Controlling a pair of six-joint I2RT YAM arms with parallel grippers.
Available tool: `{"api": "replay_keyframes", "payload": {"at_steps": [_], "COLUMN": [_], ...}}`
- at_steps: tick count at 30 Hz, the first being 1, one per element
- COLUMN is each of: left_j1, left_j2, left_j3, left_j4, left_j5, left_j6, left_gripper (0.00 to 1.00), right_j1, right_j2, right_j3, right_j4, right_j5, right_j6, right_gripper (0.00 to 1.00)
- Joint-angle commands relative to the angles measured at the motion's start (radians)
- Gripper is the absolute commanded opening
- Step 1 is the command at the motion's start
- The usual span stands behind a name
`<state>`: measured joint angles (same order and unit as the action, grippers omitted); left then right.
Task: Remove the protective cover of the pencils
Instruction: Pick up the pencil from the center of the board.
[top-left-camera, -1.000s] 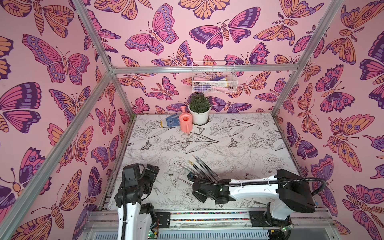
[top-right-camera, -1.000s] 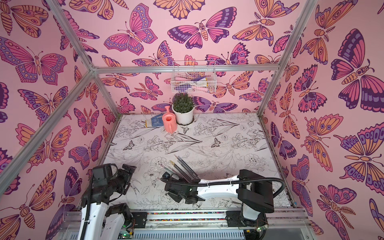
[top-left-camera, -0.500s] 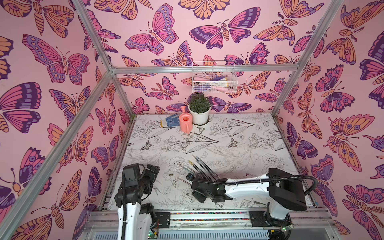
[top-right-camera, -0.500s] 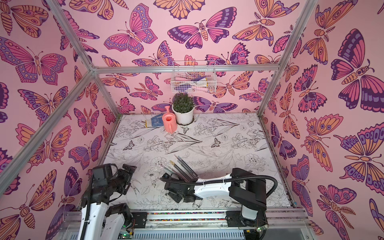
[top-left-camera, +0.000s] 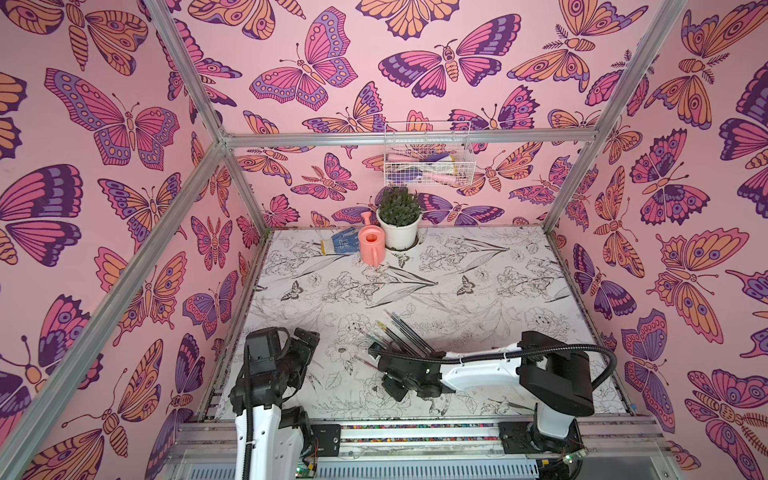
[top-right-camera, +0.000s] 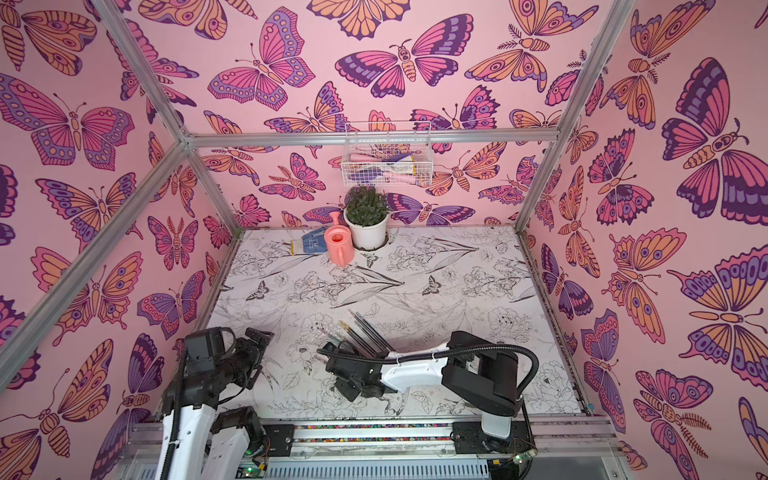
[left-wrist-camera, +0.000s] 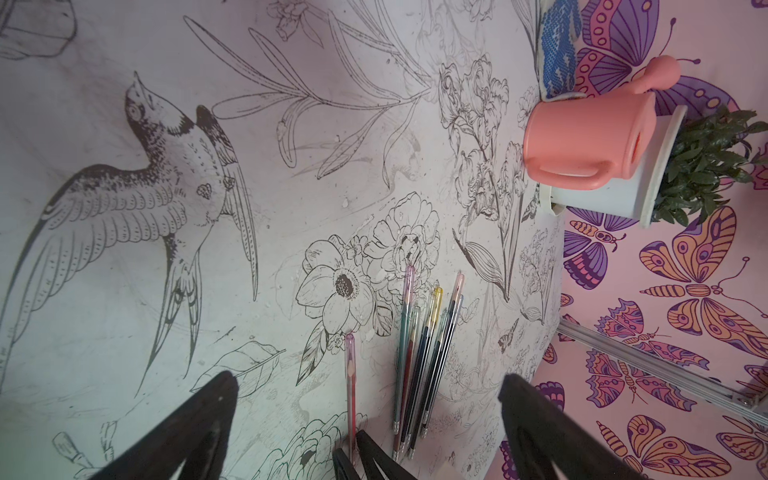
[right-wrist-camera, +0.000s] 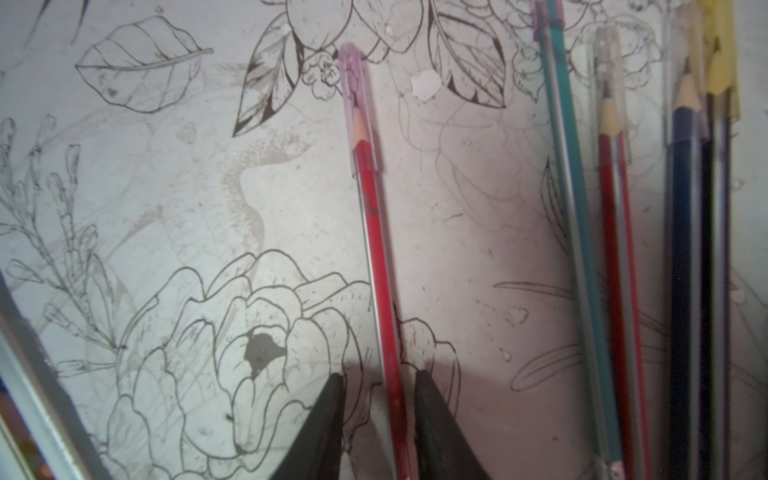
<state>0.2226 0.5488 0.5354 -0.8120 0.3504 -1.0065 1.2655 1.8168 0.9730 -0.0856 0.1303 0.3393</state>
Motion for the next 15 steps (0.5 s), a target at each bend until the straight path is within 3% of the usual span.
{"api": "replay_keyframes", "payload": {"at_steps": [1,15], "left_j1": [0.006,0.006], "left_j2": [-0.006,-0.006], "left_j3": [-0.005,-0.006], "left_j4": [-0.006,-0.004], "left_j5": [0.024,0.049], "left_j6": [0.011,0.009], "left_gripper": [1.00,1.00], "right_j1": [-0.002,-0.002], "right_j2": [0.030,0.054], "right_j3": [0.024,0.073], "right_j4": [-0.028,-0.074], "right_j5": [-0.014,-0.012], "right_j6": [0.010,0.019], "right_gripper": [0.24,0.05]}}
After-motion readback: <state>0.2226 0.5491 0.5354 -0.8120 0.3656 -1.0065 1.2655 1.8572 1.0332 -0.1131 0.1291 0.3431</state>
